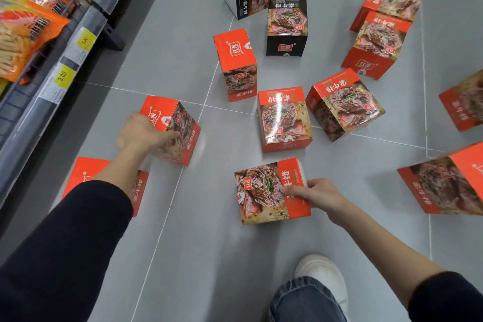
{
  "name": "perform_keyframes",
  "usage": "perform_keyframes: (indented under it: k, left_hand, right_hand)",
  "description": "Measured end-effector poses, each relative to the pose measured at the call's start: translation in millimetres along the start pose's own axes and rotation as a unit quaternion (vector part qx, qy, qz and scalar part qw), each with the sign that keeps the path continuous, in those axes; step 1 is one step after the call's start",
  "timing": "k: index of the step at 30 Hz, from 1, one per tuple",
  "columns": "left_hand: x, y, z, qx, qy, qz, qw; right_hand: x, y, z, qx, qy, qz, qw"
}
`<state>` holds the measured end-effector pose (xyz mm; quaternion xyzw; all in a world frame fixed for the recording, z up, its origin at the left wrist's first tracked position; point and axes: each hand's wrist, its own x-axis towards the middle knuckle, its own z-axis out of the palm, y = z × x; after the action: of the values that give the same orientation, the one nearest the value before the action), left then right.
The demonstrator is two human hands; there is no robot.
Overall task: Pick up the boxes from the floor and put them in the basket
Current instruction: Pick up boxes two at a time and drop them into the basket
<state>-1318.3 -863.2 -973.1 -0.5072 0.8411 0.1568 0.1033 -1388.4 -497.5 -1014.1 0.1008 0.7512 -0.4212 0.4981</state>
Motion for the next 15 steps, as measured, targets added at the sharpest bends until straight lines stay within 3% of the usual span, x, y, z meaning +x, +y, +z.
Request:
perform_keyframes:
  k: [8,15]
  left_hand:
    - [-50.3,11.4,-59.6,0.015,-0.148,0.078,0.986]
    - [-117.9,36.9,-157.4,-0.019,-0.220,0.117,0.968]
  right_hand:
    - [-62.5,-47.6,-26.9,0.006,0.074,0.047,0.996]
    - [-162.3,-159.5,-52.3,-0.059,0.033,-0.018,0.998]
